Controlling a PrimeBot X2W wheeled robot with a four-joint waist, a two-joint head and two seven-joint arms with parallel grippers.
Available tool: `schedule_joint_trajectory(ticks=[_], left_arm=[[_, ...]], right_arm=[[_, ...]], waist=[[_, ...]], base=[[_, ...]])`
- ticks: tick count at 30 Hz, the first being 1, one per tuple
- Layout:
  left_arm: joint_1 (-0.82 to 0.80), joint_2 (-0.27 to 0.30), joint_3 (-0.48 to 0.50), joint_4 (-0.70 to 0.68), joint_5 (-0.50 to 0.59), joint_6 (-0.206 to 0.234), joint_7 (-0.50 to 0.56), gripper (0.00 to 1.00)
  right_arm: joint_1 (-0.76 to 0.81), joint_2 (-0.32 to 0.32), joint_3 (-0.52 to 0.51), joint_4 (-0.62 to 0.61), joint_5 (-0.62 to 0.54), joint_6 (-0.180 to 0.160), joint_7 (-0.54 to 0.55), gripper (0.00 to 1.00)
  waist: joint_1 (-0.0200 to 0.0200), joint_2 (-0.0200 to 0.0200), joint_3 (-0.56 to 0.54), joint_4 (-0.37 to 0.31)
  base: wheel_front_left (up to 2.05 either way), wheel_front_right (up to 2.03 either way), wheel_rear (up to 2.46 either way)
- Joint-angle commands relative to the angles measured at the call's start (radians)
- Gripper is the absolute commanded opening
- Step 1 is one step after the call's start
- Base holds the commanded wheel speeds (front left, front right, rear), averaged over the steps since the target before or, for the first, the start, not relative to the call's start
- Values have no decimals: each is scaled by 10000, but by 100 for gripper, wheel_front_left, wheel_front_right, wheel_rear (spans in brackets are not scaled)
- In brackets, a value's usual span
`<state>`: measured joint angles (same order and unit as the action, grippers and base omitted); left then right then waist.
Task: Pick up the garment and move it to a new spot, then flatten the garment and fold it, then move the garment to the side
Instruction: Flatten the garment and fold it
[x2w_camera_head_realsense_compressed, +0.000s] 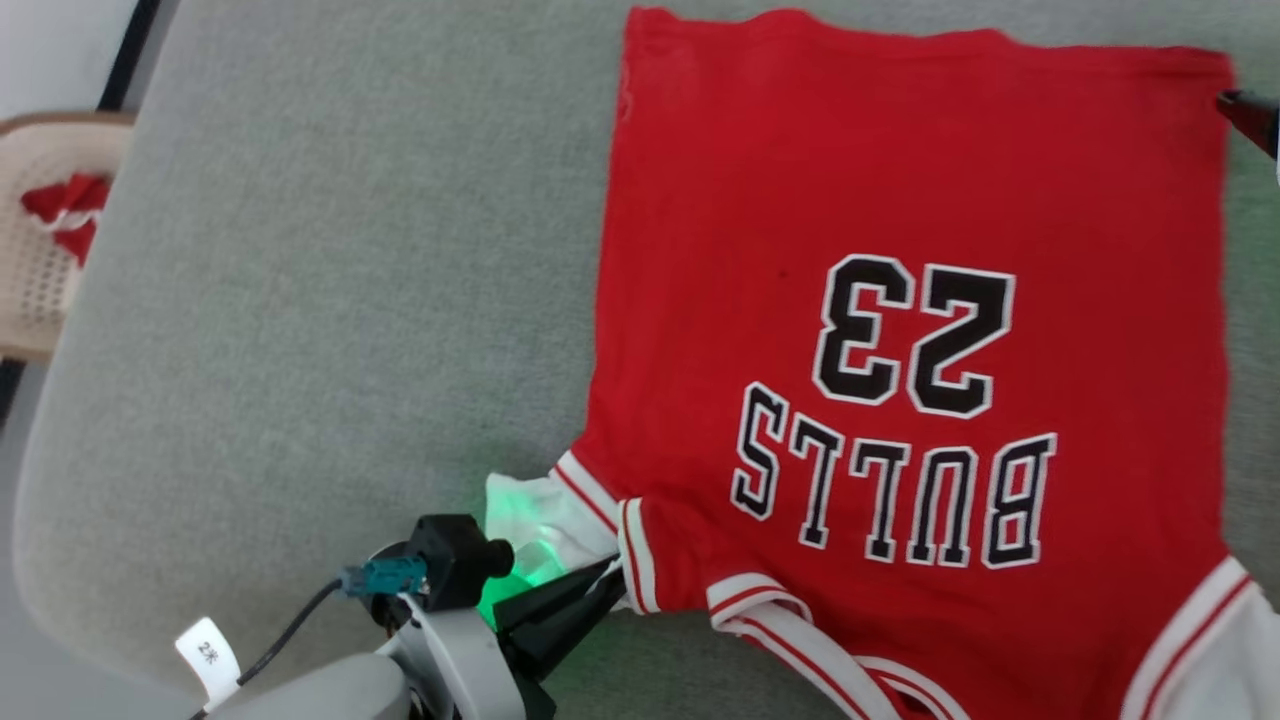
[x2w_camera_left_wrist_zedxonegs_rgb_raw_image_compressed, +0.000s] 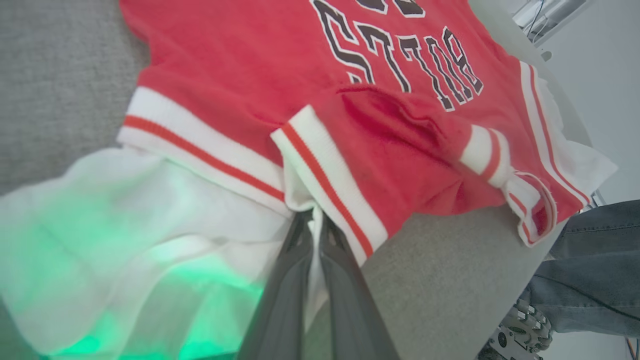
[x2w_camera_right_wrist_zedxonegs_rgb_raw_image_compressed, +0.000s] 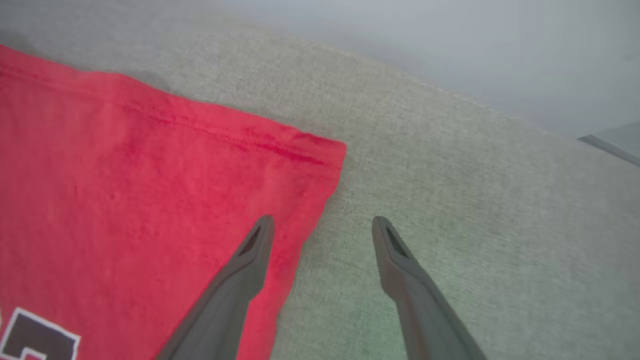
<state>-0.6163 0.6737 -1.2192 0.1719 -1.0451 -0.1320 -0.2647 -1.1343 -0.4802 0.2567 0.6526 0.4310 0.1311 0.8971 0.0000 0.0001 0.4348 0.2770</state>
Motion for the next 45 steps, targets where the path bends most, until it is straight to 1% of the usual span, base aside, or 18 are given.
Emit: schedule_joint_trajectory(ticks=[1, 5, 7, 10, 11, 12, 13, 14, 19, 23, 28, 31, 34, 37, 41, 45], left_arm=[[-72, 11, 76, 55, 57, 29, 12, 0], [-12, -12, 382, -91, 108, 29, 12, 0], [62, -23, 506, -139, 117, 29, 12, 0], [165, -37, 682, -211, 158, 29, 12, 0], [206, -56, 760, -247, 153, 29, 12, 0], [251, -62, 834, -272, 159, 29, 12, 0], [274, -67, 895, -290, 170, 29, 12, 0], [302, -87, 960, -316, 160, 29, 12, 0], [593, -55, 1309, -320, 63, 26, 9, 0], [1011, 88, 1791, -388, 135, 26, 7, 0], [1610, 329, 2309, -560, 158, 24, 7, 0], [1928, 456, 2520, -650, 120, 24, 7, 0], [2193, 578, 2701, -723, 97, 24, 7, 0], [2412, 682, 2823, -765, 104, 24, 7, 0], [2556, 756, 2944, -709, 138, 24, 8, 0], [2595, 730, 3052, -579, 85, 24, 7, 0]], right_arm=[[-145, 30, 35, 293, -115, -5, -42, 100], [-558, -56, 37, 1238, -559, -6, -128, 100], [-653, 22, -43, 1627, -511, -6, -126, 100], [-654, 144, 146, 2071, -430, -5, 102, 100], [-627, 189, 238, 2174, -362, -3, 181, 49], [-612, 218, 345, 2224, -315, 1, 228, 40], [-610, 225, 427, 2259, -248, 1, 219, 22], [-589, 205, 478, 2290, -191, 1, 156, 0], [-405, 121, 724, 2342, 265, -2, -334, 0], [-178, 169, 987, 2322, 825, -2, -612, 0], [407, -254, 1560, 1714, 1672, -2, -850, 0], [1069, -718, 1904, 1000, 2352, -2, -994, 0], [1976, -1368, 2172, 61, 3019, -3, -1217, 0], [3121, -1973, 2238, -963, 3595, -2, -1502, 0], [4937, -2639, 2078, -2322, 4233, -3, -1752, 0], [7080, -2874, 1722, -3693, 4771, -3, -1970, 0]], waist=[[0, -1, 503, 530], [0, -1, 643, 677], [0, -1, 673, 709], [0, -1, 704, 695], [0, -1, 694, 679], [0, -1, 681, 662], [0, -1, 665, 638], [0, -1, 625, 614], [0, -1, 143, 374], [0, -1, -554, 14], [0, -1, -1349, -495], [0, -1, -1758, -818], [0, -1, -2062, -1154], [0, -1, -2310, -1482], [0, -1, -2548, -1907], [0, -1, -2712, -2311]], base=[[0, 0, 0], [0, 0, 0], [0, 0, 0], [0, 0, 0], [0, 0, 0], [0, 0, 0], [0, 0, 0], [0, 0, 0], [0, 0, 0], [0, 0, 0], [0, 0, 0], [0, 0, 0], [0, 0, 0], [0, 0, 0], [0, 0, 0], [0, 0, 0]])
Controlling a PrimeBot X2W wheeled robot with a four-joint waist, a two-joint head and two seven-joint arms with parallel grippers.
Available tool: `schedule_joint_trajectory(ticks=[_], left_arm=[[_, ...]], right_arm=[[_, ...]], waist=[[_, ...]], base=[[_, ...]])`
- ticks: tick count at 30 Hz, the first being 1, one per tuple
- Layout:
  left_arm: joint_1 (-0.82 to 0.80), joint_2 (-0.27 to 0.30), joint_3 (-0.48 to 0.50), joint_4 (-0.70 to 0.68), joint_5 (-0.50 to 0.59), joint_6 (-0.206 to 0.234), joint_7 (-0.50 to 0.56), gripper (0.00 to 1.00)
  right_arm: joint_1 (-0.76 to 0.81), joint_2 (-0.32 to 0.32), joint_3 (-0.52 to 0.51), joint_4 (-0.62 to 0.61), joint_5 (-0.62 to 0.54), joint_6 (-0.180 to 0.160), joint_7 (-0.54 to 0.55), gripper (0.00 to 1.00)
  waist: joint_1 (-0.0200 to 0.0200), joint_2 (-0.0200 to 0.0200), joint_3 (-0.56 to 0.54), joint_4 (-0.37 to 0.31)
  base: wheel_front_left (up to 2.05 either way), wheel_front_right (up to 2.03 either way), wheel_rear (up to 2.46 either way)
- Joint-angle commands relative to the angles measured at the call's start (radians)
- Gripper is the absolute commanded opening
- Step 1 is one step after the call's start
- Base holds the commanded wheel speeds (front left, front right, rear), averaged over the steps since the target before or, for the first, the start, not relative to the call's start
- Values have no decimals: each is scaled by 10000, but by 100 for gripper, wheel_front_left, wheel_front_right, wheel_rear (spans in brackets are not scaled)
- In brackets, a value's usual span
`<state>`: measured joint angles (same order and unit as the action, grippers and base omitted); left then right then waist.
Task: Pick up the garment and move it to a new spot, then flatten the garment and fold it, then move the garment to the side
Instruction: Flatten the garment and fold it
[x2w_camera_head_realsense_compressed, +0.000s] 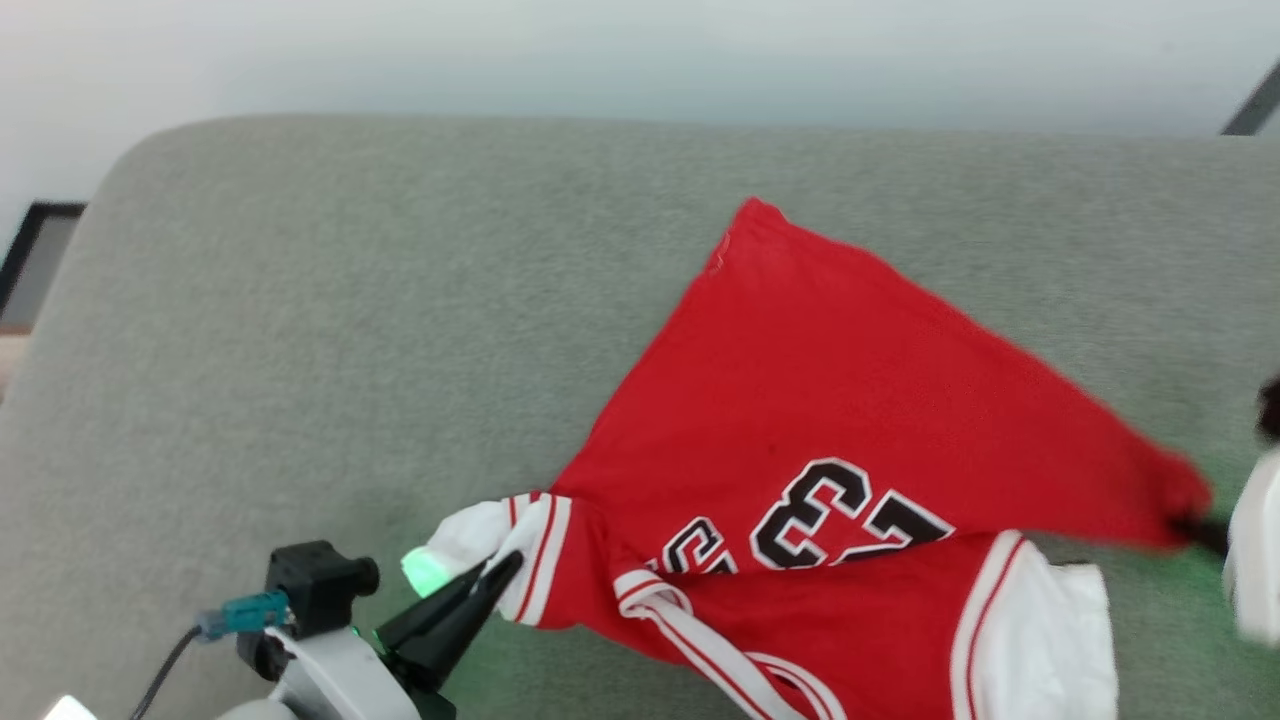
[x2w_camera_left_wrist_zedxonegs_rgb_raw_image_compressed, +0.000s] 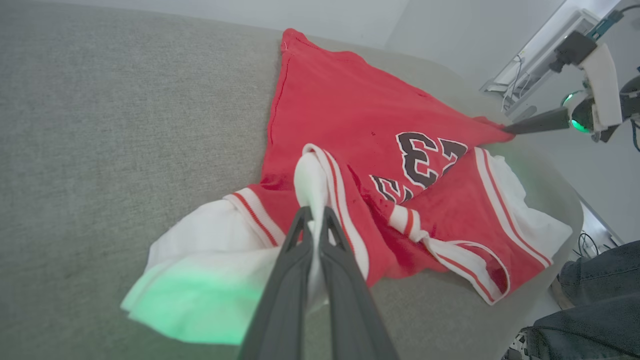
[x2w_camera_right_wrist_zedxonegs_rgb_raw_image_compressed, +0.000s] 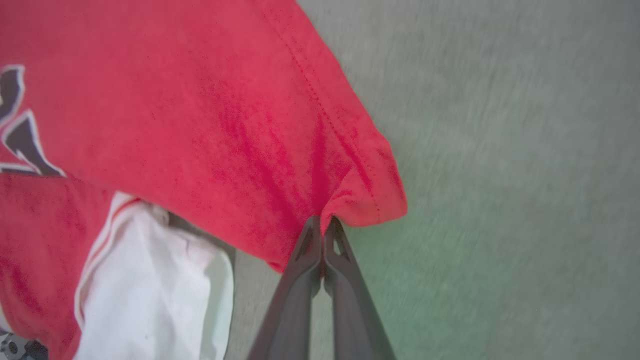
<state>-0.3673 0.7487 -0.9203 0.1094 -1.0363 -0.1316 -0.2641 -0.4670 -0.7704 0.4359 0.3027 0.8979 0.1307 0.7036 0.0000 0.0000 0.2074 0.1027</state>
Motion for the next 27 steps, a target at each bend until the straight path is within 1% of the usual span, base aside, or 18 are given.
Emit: schedule_joint_trajectory(ticks=[1, 4, 8, 10, 13, 16, 18, 19, 20, 21, 24, 27], left_arm=[[103, -11, 100, 108, 36, 20, 3, 0], [121, -56, 362, 331, 47, 20, 1, 0], [122, -135, 688, 742, 120, 23, 1, 0], [152, -220, 787, 960, 171, 23, 1, 0], [187, -298, 926, 1169, 166, 22, 1, 0], [225, -308, 951, 1229, 137, 22, 1, 0], [248, -300, 977, 1259, 116, 22, 1, 0], [251, -301, 988, 1269, 118, 22, 1, 0], [262, -295, 1002, 1283, 122, 22, 1, 0], [283, -294, 1024, 1286, 127, 22, 1, 0], [463, -350, 1219, 1218, 225, 22, 1, 0], [716, -450, 1402, 1117, 537, 64, 1, 0]], right_arm=[[961, 6, -183, -535, 177, 2, -60, 0], [2505, 102, -471, -1470, 164, 1, -144, 0], [4138, 626, -899, -2414, 8, 1, -198, 0], [4800, 969, -894, -2671, -180, 1, -70, 0], [5374, 1485, -954, -2972, -349, 2, 67, 0], [5592, 1787, -1018, -3134, -632, 2, 101, 0], [5557, 1875, -1085, -3235, -910, 2, 13, 0], [5490, 1908, -1170, -3298, -1033, 2, -67, 18], [5420, 1926, -1259, -3379, -1176, 2, -120, 76], [5392, 1921, -1338, -3472, -1276, 2, -111, 100], [5395, 1717, -1726, -3872, -1524, 1, 199, 100], [5582, 1503, -2344, -4675, -1398, 2, 698, 100]], waist=[[0, 0, -453, -656], [0, 0, -470, -951], [0, 0, -437, -1247], [0, 0, -446, -1353], [0, 0, -427, -1514], [0, 0, -384, -1644], [0, 0, -376, -1718], [0, 0, -372, -1737], [0, 0, -368, -1760], [0, 0, -363, -1780], [0, 0, -343, -1792], [0, 0, -273, -1617]], base=[[0, 0, 0], [0, 0, 0], [0, 0, 0], [0, 0, 0], [0, 0, 0], [0, 0, 0], [0, 0, 0], [0, 0, 0], [0, 0, 0], [0, 0, 0], [0, 0, 0], [0, 0, 0]])
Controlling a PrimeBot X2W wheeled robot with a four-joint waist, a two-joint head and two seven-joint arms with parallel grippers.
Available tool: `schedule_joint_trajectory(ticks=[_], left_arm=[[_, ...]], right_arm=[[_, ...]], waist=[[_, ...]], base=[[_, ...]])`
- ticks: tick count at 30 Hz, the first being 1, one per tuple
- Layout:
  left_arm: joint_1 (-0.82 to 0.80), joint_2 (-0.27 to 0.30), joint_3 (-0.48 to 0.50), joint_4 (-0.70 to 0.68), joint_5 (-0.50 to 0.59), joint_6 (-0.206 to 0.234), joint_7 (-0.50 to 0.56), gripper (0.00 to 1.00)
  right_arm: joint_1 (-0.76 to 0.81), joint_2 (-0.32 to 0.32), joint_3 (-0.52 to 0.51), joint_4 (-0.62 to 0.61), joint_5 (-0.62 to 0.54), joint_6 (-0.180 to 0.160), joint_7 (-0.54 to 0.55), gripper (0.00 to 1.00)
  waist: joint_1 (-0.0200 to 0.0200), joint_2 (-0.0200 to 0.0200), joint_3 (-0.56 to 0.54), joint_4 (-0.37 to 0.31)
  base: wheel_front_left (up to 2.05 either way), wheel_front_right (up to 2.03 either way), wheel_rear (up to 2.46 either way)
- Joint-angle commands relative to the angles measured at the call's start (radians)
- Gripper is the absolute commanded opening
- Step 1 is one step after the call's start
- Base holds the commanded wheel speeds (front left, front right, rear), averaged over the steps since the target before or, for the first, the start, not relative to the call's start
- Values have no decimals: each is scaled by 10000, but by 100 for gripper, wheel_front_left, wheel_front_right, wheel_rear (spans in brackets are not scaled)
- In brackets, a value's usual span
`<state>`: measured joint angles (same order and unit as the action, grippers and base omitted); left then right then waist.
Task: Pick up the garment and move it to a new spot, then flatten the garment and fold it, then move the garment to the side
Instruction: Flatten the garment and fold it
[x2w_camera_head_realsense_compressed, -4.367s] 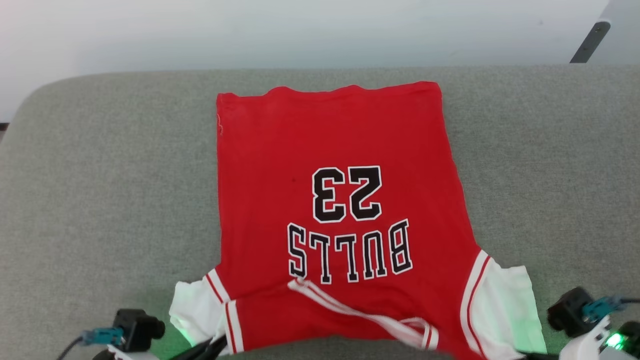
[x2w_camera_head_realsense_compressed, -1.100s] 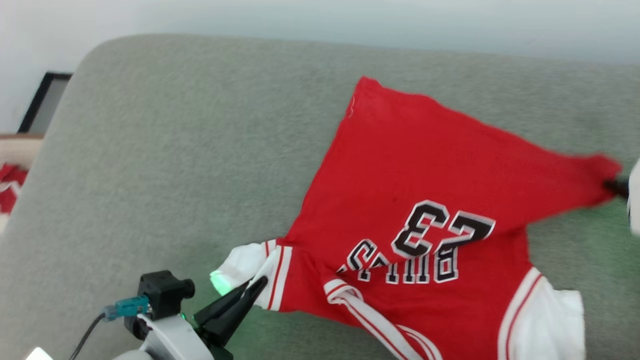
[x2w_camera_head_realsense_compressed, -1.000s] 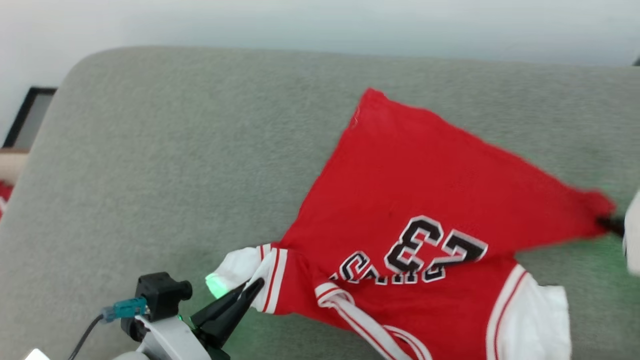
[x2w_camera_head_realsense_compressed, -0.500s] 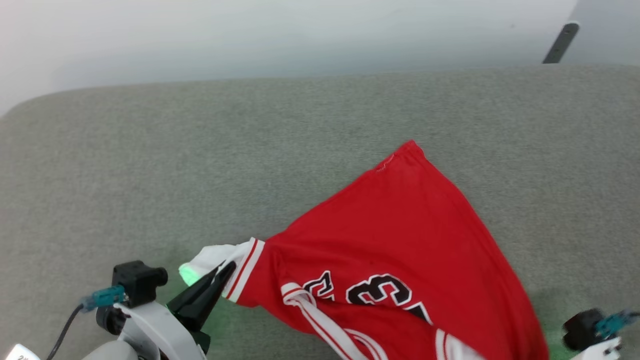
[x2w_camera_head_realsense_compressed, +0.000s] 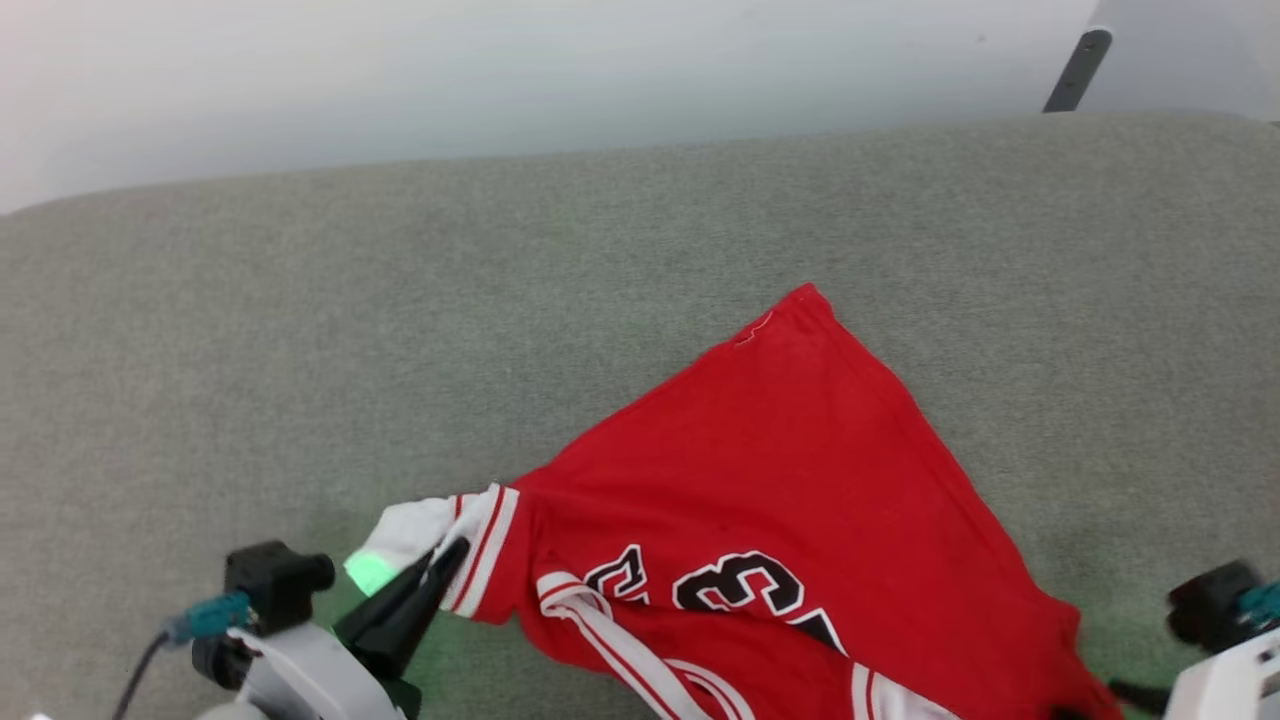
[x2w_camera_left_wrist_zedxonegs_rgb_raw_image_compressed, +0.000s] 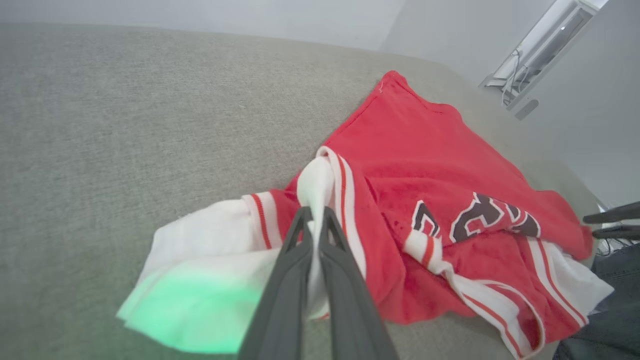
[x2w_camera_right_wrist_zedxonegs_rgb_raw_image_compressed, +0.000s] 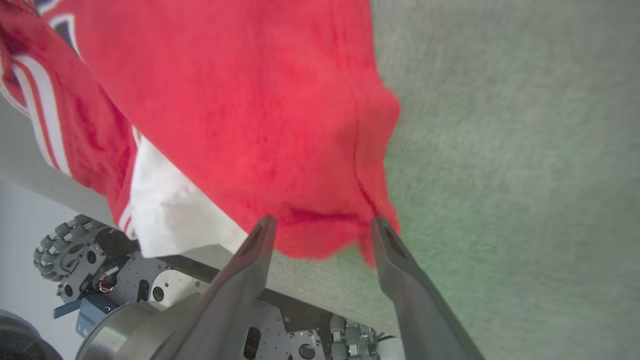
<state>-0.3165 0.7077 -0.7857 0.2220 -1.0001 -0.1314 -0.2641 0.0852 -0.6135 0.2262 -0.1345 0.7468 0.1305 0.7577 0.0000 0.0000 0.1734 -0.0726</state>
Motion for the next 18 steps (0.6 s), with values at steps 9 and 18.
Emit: schedule_joint_trajectory(ticks=[9, 18], left_arm=[[242, -799, 337, -88, 1071, 53, 1, 0], [-364, -1458, 406, 98, 1549, 7, 1, 0]], right_arm=[[-1323, -175, -2366, -2235, 28, 4, 995, 100], [-5380, 636, -410, 788, -1530, 4, -116, 100]], waist=[[0, 0, 664, 1233], [0, 0, 1608, 2066]], base=[[0, 0, 0], [0, 0, 0]])
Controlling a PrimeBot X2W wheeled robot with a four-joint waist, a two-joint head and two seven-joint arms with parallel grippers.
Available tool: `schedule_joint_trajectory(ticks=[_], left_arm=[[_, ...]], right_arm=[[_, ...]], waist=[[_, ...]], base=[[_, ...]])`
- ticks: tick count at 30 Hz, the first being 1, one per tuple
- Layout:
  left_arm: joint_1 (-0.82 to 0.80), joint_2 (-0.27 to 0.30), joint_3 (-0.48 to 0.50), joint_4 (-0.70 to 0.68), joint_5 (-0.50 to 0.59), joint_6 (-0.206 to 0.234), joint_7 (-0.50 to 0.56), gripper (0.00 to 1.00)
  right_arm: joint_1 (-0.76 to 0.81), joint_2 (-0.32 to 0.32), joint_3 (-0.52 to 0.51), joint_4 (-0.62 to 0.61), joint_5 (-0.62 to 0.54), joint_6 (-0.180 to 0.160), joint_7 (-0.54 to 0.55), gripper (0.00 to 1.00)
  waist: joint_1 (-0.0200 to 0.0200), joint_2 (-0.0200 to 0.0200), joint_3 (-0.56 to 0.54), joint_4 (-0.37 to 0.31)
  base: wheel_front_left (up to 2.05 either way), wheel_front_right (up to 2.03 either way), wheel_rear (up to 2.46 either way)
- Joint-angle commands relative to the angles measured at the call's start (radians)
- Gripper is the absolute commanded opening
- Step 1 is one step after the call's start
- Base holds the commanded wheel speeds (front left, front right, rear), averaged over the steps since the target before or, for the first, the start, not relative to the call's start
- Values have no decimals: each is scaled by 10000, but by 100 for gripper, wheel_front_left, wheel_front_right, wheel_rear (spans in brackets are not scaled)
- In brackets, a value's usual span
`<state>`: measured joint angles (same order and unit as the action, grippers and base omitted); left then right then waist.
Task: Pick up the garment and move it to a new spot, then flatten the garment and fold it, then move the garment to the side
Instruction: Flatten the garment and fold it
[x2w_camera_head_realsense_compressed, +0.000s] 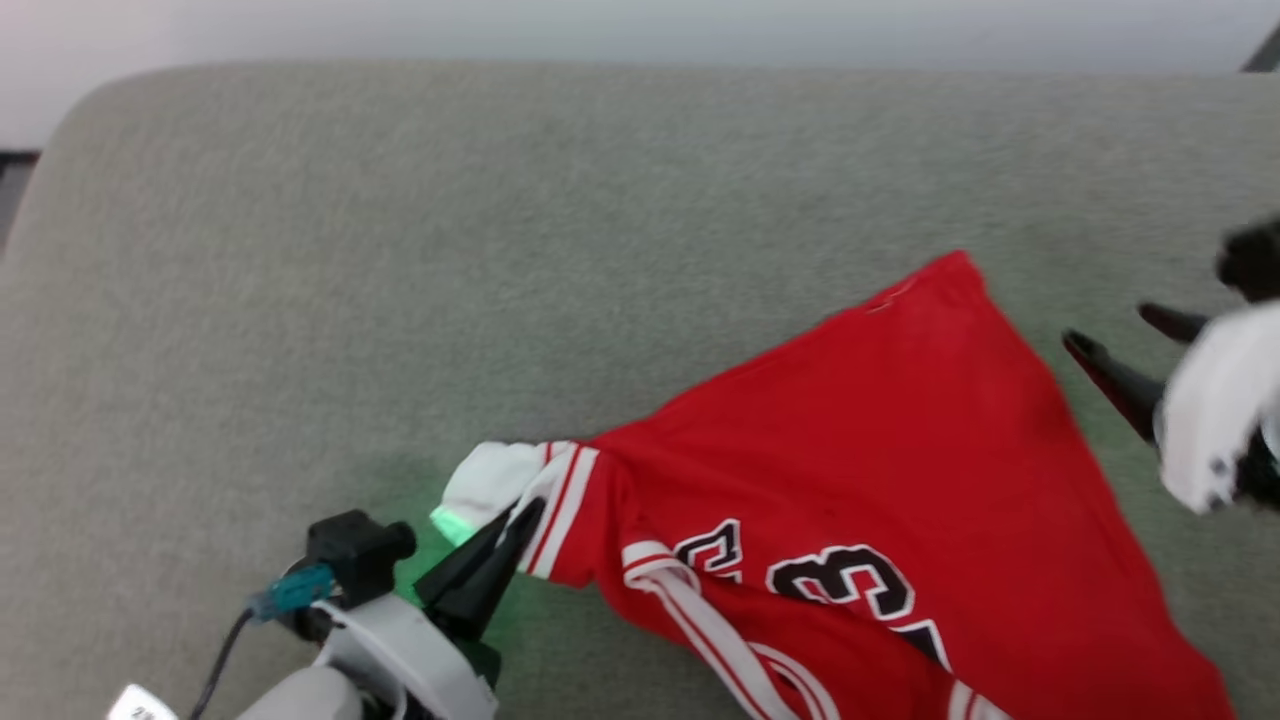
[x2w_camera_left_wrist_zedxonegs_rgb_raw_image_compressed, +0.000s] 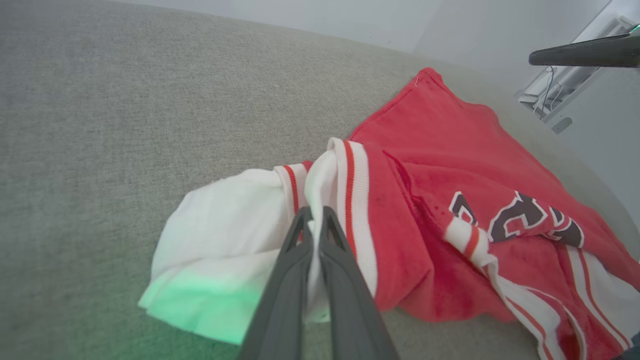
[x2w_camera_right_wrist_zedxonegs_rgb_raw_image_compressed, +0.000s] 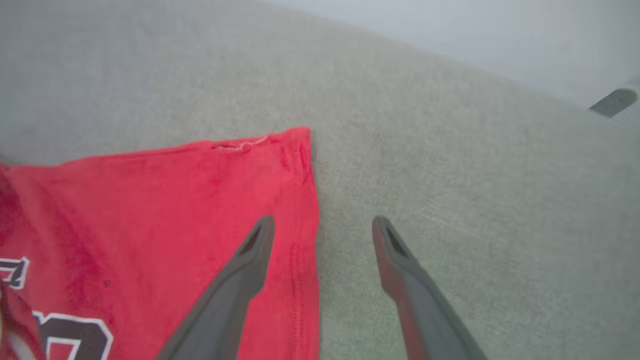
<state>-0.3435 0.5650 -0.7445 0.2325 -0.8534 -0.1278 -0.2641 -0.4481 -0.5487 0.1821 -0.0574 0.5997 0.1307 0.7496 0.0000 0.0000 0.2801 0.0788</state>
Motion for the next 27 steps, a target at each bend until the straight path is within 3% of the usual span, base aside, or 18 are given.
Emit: schedule_joint_trajectory(ticks=[1, 8, 14, 17, 22, 27], left_arm=[[-151, -123, -11, 9, 91, -35, 1, 0], [-468, -487, -169, -46, 77, -35, 3, 0], [-634, -562, -264, -113, 72, -37, 3, 0], [-583, -542, -225, -131, 21, -37, 3, 0], [-653, -417, -143, -374, -433, -38, 1, 0], [-1632, 101, -538, -630, -767, -38, 4, 0]], right_arm=[[-532, 69, 294, 501, -126, 2, -106, 100], [-2900, 79, 2441, 3222, -257, 1, -43, 100], [-3758, -107, 4069, 4559, 76, 1, 188, 100], [-3843, -141, 4582, 4879, 505, 2, 147, 0], [-4176, -234, 4647, 5297, 1013, -1, -721, 0], [-4861, 165, 3648, 6072, 1333, -4, -2049, 0]], waist=[[0, 0, 615, 635], [0, 0, 1104, 1102], [0, 0, 1282, 1289], [0, 0, 1273, 1265], [0, 0, 1094, 1064], [0, 0, 745, 727]], base=[[0, 0, 0], [0, 0, 0], [0, 0, 0], [0, 0, 0], [0, 0, 0], [0, 0, 0]])
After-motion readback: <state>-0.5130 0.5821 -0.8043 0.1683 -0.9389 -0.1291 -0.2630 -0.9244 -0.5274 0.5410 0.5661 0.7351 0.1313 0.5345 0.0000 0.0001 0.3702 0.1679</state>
